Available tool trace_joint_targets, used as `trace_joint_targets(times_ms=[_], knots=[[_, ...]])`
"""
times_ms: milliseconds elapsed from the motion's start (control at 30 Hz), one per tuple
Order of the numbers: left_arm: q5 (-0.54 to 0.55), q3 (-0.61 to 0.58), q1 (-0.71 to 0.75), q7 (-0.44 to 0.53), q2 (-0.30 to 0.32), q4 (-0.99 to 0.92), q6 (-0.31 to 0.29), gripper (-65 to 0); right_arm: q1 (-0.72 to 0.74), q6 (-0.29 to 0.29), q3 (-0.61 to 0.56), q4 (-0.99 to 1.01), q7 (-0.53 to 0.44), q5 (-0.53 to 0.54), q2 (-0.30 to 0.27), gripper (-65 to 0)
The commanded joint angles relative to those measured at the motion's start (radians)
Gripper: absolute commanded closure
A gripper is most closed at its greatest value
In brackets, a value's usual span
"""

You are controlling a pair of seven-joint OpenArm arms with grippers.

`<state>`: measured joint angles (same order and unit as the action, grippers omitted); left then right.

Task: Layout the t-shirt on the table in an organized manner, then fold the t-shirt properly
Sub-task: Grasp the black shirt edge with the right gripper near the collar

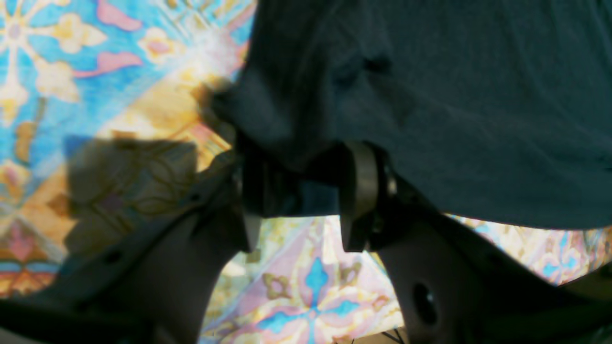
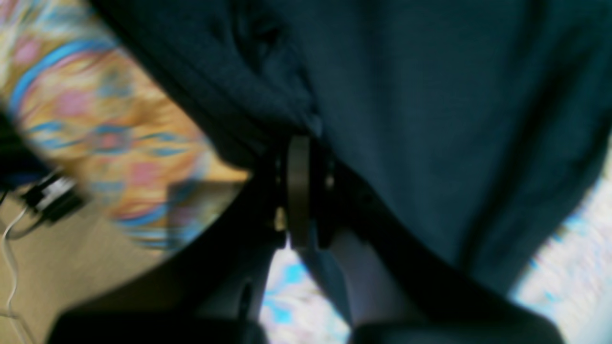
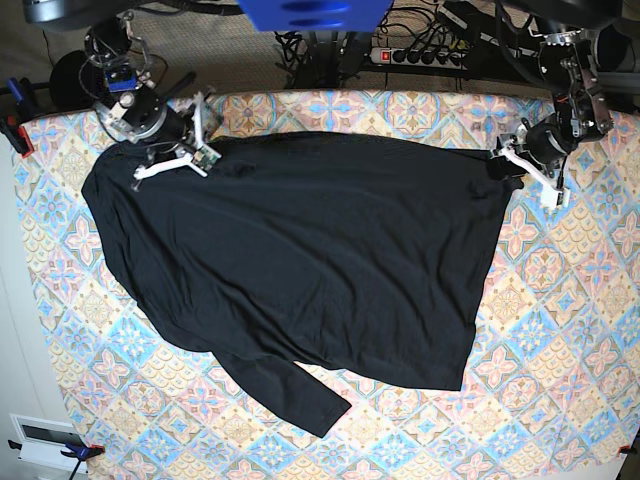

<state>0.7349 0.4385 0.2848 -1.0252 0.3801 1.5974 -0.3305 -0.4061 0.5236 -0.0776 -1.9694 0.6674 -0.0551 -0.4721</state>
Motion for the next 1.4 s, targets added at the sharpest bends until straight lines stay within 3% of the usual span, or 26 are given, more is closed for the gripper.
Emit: trace_joint_targets(times_ms=[0,533,800,900,1033,1167,1367], knots=[[0.012,0.007,-0.008,0.013,0.015,0.017,-0.003,-24.5,0.005,-0.003,0.011,-0.015,-0.013,0.004,-0.014,0.0],[0.013,0.012,-0.015,0.019,0.015,0.019,-0.003,-24.5,0.230,-0.003,0.003,0.011,-0.004,0.005,-0.009,0.0],[0.015,0.024,-0.058,0.021,0.013,0.017,-0.003,-24.5,0.238,-0.003,0.003,0.138,-0.004,0.005,-0.009,0.0],[0.015,0.092,-0.066,0.013,-0.028,0.017,-0.003,-24.5,0.238,-0.004,0.003,0.181,-0.004,0.004,-0.009,0.0],[0.015,0.116,-0.078,0.010,-0.036,0.019,-0.003,-24.5,0.237,-0.006,0.008,0.184,-0.004,0.002,-0.009,-6.9],[0.015,0.118,-0.078,-0.086,-0.030,0.033,-0.005,-24.5,0.230,-0.006,0.011,0.173,-0.011,0.002,-0.009,-17.2],[0.013,0.075,-0.006,-0.117,0.009,0.140,-0.008,-24.7,0.215,-0.006,0.009,0.092,-0.013,0.002,-0.007,-19.0]])
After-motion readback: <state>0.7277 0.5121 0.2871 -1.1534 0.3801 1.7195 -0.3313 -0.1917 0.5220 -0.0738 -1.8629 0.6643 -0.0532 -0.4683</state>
